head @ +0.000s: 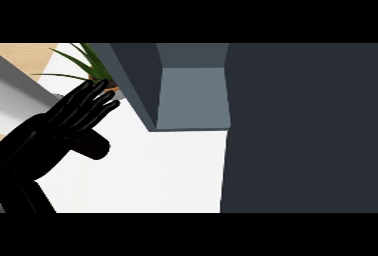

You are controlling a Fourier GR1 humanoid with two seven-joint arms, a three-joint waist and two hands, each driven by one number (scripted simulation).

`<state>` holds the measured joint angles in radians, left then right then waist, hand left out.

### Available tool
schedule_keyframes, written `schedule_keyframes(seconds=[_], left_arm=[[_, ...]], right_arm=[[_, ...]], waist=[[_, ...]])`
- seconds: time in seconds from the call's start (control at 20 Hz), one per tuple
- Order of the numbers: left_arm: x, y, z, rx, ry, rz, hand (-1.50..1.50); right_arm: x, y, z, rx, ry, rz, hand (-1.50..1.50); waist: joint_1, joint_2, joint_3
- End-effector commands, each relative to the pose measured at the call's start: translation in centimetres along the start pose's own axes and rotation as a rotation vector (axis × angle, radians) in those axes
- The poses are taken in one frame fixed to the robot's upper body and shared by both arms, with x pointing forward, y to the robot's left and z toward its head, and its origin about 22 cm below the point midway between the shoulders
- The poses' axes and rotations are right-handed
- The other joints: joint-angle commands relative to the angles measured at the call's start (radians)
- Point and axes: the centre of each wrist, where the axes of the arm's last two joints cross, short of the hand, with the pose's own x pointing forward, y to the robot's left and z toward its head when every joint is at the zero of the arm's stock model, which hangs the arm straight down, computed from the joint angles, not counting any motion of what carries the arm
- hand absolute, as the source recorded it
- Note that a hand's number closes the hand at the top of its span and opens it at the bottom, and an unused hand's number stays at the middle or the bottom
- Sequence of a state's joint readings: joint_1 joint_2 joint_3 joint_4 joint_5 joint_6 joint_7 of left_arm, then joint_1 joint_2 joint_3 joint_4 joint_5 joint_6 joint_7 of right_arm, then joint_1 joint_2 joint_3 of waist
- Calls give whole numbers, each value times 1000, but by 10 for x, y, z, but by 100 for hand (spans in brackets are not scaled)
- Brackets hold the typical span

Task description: Pick up the wine, place it into the cabinet and close the cabinet

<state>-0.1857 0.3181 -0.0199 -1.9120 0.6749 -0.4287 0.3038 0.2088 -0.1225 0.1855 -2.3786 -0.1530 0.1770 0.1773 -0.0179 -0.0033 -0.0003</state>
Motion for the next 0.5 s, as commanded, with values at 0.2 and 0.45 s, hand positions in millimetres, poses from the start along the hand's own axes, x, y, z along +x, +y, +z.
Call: schedule_keyframes(seconds=[0.2, 0.45], left_arm=[[45, -6, 20, -41, 70, 67, -150], [69, -29, 33, -33, 49, 64, -150]], right_arm=[[40, 19, 19, 7, 11, -18, -150], [63, 21, 30, 21, 43, -36, -150]], waist=[[16, 0, 0], [16, -2, 0]])
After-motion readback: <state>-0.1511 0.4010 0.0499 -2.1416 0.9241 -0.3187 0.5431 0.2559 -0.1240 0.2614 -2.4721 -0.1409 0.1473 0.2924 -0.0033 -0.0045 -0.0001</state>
